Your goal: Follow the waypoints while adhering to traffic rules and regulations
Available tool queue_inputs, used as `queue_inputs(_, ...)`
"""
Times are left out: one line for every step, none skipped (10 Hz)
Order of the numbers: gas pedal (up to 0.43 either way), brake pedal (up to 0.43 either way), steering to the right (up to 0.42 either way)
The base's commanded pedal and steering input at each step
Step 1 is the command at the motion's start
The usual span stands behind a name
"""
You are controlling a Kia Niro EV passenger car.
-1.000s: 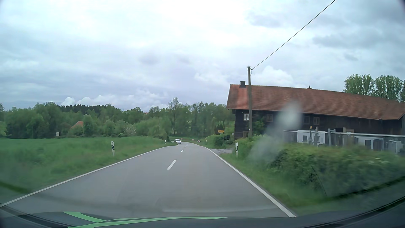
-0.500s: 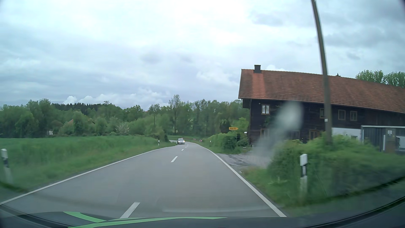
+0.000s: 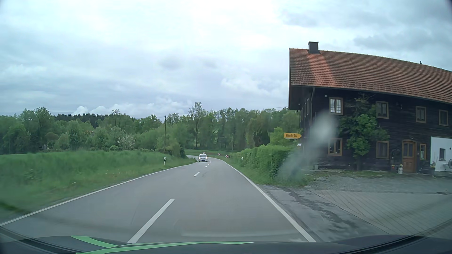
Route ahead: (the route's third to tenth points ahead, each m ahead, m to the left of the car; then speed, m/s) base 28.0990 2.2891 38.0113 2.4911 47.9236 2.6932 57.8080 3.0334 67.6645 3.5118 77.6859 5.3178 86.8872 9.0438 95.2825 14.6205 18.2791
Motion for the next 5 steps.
queue_inputs(0.000,0.171,-0.004)
queue_inputs(0.000,0.171,-0.004)
queue_inputs(0.000,0.177,-0.004)
queue_inputs(0.000,0.177,-0.004)
queue_inputs(0.000,0.177,-0.004)
